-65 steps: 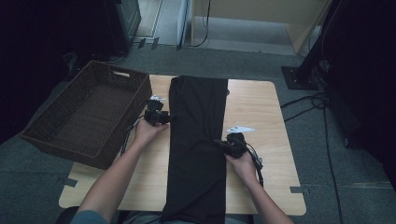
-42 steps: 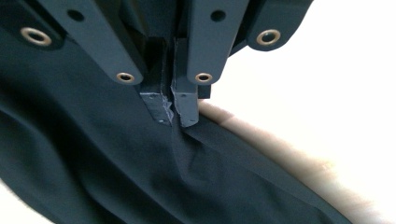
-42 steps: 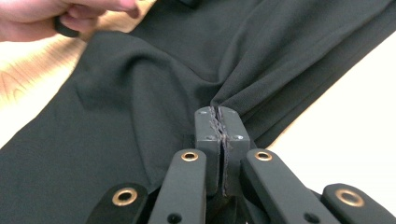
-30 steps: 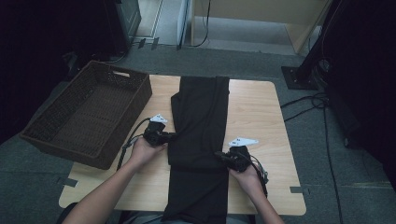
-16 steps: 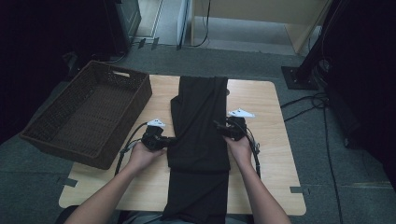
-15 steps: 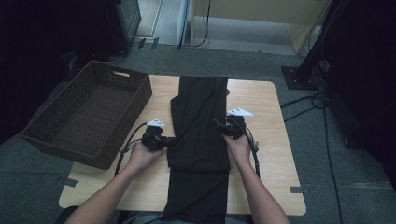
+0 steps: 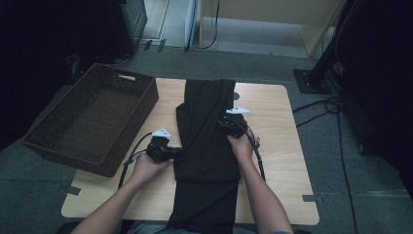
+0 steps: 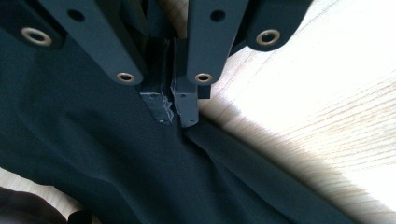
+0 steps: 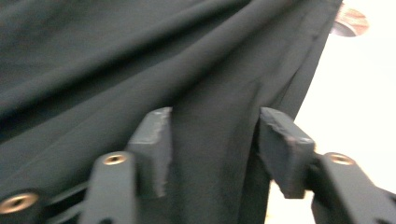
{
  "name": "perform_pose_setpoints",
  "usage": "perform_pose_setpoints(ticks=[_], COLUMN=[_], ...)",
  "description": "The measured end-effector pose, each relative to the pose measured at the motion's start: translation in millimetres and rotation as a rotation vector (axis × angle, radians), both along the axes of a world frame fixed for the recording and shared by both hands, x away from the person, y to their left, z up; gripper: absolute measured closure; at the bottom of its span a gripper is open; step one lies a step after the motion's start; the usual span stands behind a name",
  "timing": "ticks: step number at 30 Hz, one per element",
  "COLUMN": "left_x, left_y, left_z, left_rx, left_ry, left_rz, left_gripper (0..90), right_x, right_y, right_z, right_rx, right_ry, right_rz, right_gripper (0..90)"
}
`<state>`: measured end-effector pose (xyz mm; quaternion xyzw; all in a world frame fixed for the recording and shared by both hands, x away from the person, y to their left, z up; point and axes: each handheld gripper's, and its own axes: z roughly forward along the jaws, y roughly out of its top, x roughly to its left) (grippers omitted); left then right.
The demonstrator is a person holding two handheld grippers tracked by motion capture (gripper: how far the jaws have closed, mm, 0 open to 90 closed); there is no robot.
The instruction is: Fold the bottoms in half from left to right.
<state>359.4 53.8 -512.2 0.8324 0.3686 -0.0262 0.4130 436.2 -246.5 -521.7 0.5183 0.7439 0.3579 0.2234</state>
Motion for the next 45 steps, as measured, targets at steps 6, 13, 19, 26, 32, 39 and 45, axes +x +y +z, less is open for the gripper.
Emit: perform_pose_setpoints(ticks=[6,13,19,26,32,39,45], left_x=[-0.4,7.1,20.3,55.4,90.7,110.9,113.5], left_y=[0.4,4.0,2.8,0.4,-7.1,-16.1,-25.8], left_z=[1.1,8.8,20.1,30.4,33.5,24.4,8.0], left_rx=[-0.004,-0.035,-0.041,-0.040,-0.008,0.026,0.045], left_ry=[0.032,0.044,0.016,0.004,-0.009,-0.010,-0.001], left_rz=[-0.010,-0.018,-0.010,0.027,0.097,0.127,0.115], left_gripper=[86.8,66.6,52.1,49.1,47.3,51.2,53.7], right_x=[-13.3,-33.7,-63.1,-85.6,-100.0,-115.4,-124.3], right_y=[4.3,-17.3,-30.0,-37.5,-42.5,-46.1,-54.7], right_z=[2.9,5.8,5.9,9.9,10.2,10.3,12.3], right_rx=[-0.010,0.094,0.131,0.154,0.181,0.193,0.210], right_ry=[0.008,0.091,0.123,0.139,0.157,0.180,0.184], right_rz=[0.026,0.058,0.108,0.125,0.129,0.147,0.140], right_gripper=[88.5,89.5,89.5,89.4,89.3,89.3,89.2])
